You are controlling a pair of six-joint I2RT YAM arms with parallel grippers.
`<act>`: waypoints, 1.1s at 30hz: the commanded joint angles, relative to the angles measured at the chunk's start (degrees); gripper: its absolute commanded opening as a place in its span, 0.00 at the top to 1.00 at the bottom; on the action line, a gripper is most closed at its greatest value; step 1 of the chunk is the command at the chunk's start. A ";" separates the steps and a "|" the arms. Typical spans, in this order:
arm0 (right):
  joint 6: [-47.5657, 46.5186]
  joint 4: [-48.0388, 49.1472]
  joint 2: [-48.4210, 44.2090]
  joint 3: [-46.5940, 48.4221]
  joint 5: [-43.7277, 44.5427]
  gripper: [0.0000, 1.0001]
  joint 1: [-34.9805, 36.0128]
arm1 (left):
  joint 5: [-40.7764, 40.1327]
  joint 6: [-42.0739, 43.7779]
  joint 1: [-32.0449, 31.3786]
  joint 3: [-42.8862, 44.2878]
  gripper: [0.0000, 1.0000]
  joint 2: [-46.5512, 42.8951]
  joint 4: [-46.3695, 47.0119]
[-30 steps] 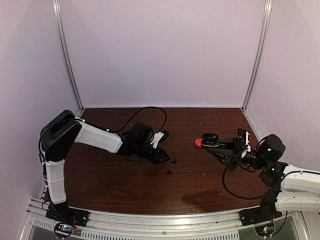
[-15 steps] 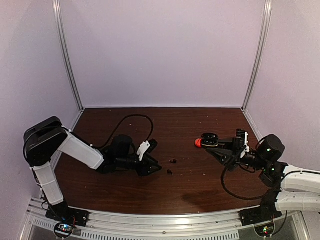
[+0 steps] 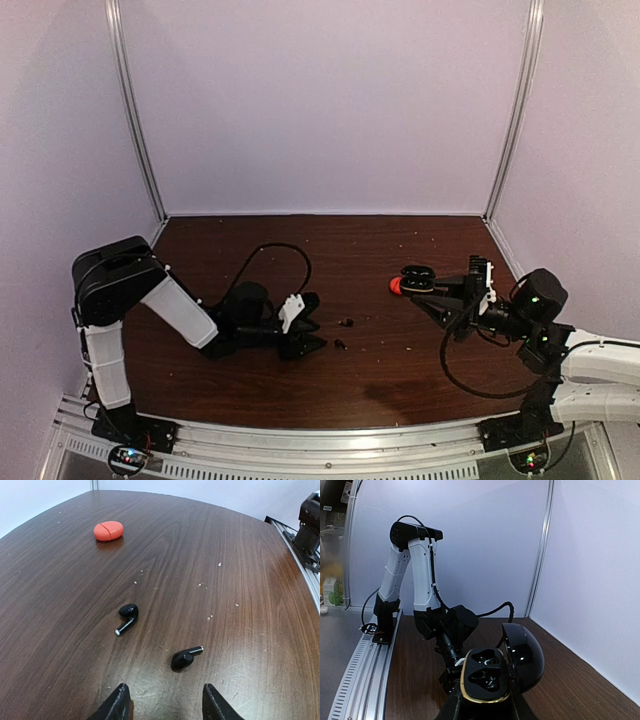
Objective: Insert the wireless bluetooth earbuds into the charging case
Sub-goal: Pick up the left earbud from the center of the board.
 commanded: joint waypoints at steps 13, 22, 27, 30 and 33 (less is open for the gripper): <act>1.17 0.72 -0.38 0.16 1.55 1.00 0.33 | -1.97 6.49 -3.48 7.00 0.51 7.30 -2.08; 1.34 0.64 -0.55 -0.05 1.80 1.00 0.36 | -4.47 7.61 -4.24 9.49 0.60 8.90 -5.96; 1.44 0.68 -0.63 -0.18 2.03 1.00 0.31 | -4.88 8.04 -4.48 9.76 0.70 9.04 -6.88; 1.44 0.55 -0.63 -0.18 2.12 1.00 0.34 | -5.04 8.29 -4.43 9.58 0.77 8.81 -7.20; 1.57 0.55 -0.57 -0.19 2.16 1.00 0.35 | -5.24 8.72 -4.55 9.48 0.80 8.19 -7.43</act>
